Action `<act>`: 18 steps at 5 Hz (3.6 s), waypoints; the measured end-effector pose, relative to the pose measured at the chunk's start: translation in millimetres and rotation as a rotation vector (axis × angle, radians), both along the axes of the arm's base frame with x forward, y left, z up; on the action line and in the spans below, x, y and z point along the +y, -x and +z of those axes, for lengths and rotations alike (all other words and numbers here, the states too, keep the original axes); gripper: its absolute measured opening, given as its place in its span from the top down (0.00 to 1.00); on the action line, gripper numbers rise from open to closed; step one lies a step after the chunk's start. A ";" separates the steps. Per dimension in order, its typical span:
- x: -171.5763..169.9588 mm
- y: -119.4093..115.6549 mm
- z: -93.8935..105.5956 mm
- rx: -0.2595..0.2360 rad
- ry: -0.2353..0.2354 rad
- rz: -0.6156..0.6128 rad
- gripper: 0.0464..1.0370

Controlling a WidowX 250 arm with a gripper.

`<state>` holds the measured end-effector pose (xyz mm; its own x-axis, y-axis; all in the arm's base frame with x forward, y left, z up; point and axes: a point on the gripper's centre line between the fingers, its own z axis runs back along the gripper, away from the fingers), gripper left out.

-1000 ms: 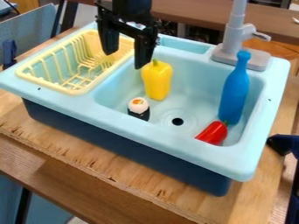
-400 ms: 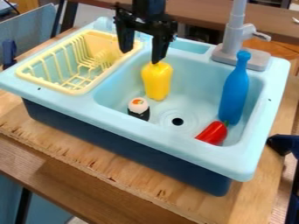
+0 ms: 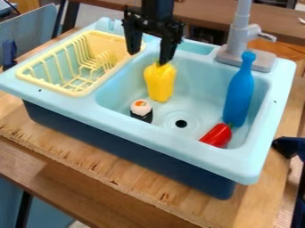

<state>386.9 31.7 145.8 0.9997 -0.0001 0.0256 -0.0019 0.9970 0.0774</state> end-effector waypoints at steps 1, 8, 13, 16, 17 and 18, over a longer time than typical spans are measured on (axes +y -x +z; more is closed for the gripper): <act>-0.7 -3.3 -4.5 0.008 0.002 -0.004 0.04; -40.2 14.4 1.4 0.002 0.038 -0.148 0.96; -76.9 0.6 -12.9 -0.010 0.044 -0.249 0.96; -67.1 -6.9 -14.3 -0.025 0.007 -0.160 0.93; -54.7 -4.8 -15.4 -0.009 0.013 -0.135 0.73; -48.1 -3.4 -15.8 -0.005 0.047 -0.120 0.46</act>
